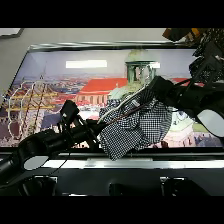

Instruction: Fold the clothes and pants, and hang the long-sleeved shirts on hangers.

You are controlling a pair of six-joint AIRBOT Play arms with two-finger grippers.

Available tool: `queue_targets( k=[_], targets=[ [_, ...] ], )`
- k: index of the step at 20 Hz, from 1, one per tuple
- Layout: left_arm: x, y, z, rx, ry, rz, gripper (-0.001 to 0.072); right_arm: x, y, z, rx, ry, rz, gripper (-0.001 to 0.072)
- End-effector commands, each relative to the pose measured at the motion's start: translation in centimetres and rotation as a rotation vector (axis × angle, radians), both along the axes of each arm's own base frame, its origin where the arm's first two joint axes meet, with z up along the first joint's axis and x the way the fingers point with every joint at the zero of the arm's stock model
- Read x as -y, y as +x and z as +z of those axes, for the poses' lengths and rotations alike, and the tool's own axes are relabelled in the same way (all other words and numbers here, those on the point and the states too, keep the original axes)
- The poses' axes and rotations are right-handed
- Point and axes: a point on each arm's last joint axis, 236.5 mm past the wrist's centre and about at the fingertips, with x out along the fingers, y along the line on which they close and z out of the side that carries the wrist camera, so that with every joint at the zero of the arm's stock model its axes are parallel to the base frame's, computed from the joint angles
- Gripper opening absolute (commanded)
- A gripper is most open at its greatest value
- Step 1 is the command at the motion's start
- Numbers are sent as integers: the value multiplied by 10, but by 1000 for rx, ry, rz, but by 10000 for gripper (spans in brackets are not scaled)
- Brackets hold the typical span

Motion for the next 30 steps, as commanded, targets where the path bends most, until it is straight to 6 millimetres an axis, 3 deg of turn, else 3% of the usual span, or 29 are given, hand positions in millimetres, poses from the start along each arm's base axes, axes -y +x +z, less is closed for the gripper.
queue_targets(
  k=[1, 4, 8, 13, 14, 16, 17, 19, 22, 25, 27, 30],
  targets=[
    [7, 5, 6, -18, -62, 19, 19, 7, 5, 1, 19, -33, -16, 31],
    [9, 5, 11, -3, -82, 20, 19, 0, 14, -7, 9, -44, -9, 32],
    [15, -1, 9, -13, -81, 1, 19, -25, 30, 2, 77, 30, 41, 32],
    [18, 4, 7, -5, -89, 9, 19, -18, 14, -14, -13, -16, 49, 37],
    [19, 5, 8, -2, -92, 12, 19, -18, 13, -15, -18, -26, 63, 96],
    [19, 6, 8, 2, -97, 15, 19, -20, 13, -13, -8, -35, 82, 284],
    [19, 7, 8, 1, -96, 16, 19, -19, 12, -11, -1, -40, 89, 322],
    [19, 7, 8, 2, -96, 16, 19, -15, 8, -3, 20, -41, 89, 328],
    [18, 7, 8, 2, -96, 18, 19, 12, -2, 29, 119, -51, 36, 370],
    [18, 7, 8, 2, -96, 17, 20, 71, -13, 67, 234, -28, -190, 370],
    [18, 7, 8, 1, -96, 17, 20, 102, -18, 74, 245, -93, -295, 374],
    [18, 7, 8, 1, -95, 17, 20, 108, -7, 58, 158, -82, -317, 451]
  ],
)
